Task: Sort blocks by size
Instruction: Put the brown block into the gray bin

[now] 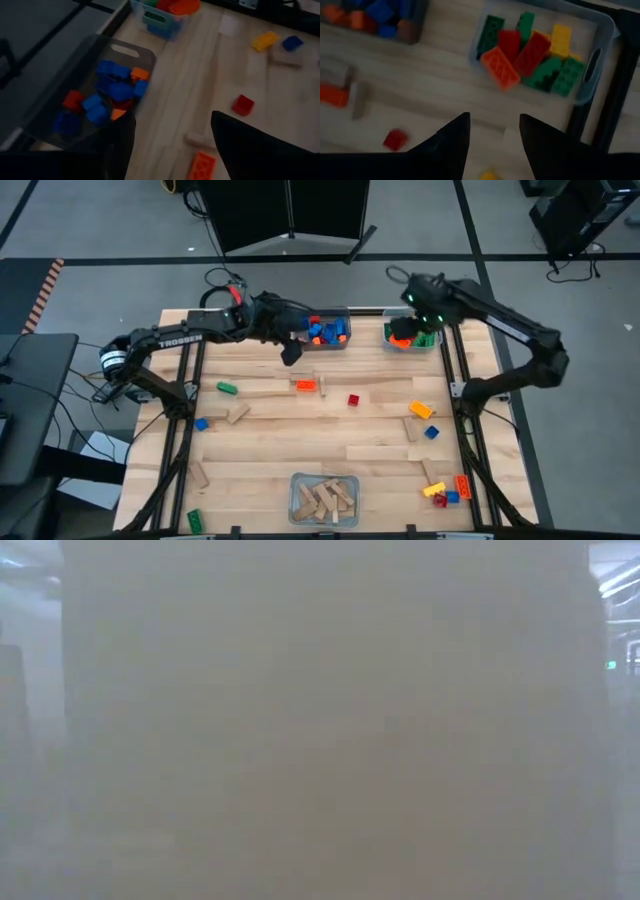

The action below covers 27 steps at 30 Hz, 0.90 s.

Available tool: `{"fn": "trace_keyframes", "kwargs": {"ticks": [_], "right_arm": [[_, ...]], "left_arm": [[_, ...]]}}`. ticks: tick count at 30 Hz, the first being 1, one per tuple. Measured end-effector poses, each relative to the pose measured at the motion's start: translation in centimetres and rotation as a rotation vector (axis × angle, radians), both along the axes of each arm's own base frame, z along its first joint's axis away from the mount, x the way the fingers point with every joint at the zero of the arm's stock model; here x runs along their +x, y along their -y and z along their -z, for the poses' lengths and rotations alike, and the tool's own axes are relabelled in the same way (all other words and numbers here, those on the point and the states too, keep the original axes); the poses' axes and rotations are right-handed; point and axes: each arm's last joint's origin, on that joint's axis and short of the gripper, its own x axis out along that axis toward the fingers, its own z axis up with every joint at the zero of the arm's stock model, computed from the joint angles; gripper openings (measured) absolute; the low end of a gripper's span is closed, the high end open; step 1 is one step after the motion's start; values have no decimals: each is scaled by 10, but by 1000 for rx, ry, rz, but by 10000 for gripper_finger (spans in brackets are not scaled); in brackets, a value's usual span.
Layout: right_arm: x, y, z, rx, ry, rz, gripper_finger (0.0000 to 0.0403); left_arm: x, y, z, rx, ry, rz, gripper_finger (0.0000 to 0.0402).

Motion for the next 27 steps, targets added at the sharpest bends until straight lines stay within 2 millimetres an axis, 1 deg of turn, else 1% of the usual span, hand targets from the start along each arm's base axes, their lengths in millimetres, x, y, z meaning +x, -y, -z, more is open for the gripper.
{"fn": "trace_keyframes", "kwargs": {"ticks": [4, 6, 8, 10, 12, 14, 16, 20, 24, 27], "right_arm": [[-8, -48, -16, -66, 38, -31, 187], [-12, -71, -20, -97, 70, -62, 191], [-18, -94, -18, -89, 107, -86, 197], [-25, -115, -10, -52, 134, -98, 206], [-29, -135, 4, -4, 139, -115, 216], [-29, -156, 23, 46, 133, -129, 228], [-29, -176, 45, 101, 118, -142, 241], [-30, -212, 91, 210, 80, -152, 268], [-37, -233, 125, 246, 27, -115, 287], [-43, -242, 139, 242, -34, -69, 293]], "left_arm": [[3, 11, 1, -49, -4, 30, 266], [2, 21, -2, -48, -13, 52, 266], [1, 34, -10, -22, 9, 48, 266], [-2, 46, -17, 9, 20, 10, 266], [-5, 56, -24, 44, 37, -14, 266], [-7, 66, -30, 59, 57, -28, 266], [-9, 73, -33, 50, 73, -35, 266], [-7, 89, -33, 2, 88, -25, 266], [-4, 105, -32, -33, 96, -5, 266], [-3, 115, -32, -42, 106, -16, 266]]}}
